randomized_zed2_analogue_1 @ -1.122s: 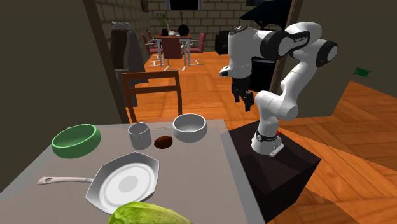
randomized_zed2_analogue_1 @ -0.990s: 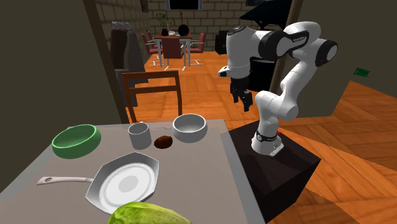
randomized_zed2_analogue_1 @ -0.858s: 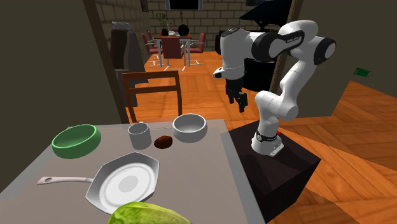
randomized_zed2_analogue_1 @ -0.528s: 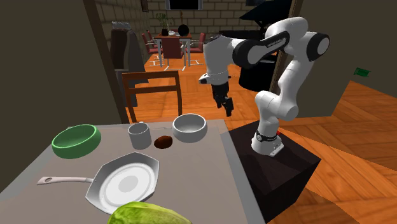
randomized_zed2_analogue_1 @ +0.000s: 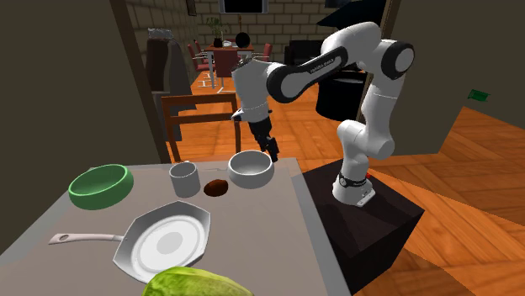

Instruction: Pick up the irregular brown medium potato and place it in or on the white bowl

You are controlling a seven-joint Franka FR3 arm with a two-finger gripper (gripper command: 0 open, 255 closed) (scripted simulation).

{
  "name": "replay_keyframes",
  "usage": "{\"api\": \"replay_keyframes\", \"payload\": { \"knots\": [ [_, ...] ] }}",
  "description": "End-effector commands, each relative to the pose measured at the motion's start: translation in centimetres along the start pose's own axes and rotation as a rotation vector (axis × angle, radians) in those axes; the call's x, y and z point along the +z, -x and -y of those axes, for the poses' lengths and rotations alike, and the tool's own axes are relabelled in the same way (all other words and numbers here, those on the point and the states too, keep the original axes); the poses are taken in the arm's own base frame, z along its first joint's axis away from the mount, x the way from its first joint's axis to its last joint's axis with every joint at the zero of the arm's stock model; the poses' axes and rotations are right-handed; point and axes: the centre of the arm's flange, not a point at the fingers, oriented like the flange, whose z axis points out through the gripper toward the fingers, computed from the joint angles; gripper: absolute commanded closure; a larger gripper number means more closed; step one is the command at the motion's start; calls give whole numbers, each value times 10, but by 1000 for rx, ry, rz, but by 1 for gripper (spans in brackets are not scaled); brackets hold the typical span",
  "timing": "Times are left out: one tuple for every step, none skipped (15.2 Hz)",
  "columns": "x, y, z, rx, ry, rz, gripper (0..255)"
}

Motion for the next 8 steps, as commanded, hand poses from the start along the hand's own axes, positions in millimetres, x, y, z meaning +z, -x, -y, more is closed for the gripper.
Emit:
{"api": "replay_keyframes", "payload": {
  "knots": [
    [1, -25, -11, -20, -7, 4, 0],
    [2, -38, -16, -29, -12, 6, 0],
    [3, -51, -20, -38, -16, 9, 0],
    [4, -64, -25, -47, -20, 11, 0],
    [6, -77, -29, -56, -24, 14, 0],
    [7, -90, -33, -65, -28, 16, 0],
    [9, -103, -37, -74, -32, 19, 0],
    [10, -116, -41, -83, -37, 21, 0]
  ]
}}
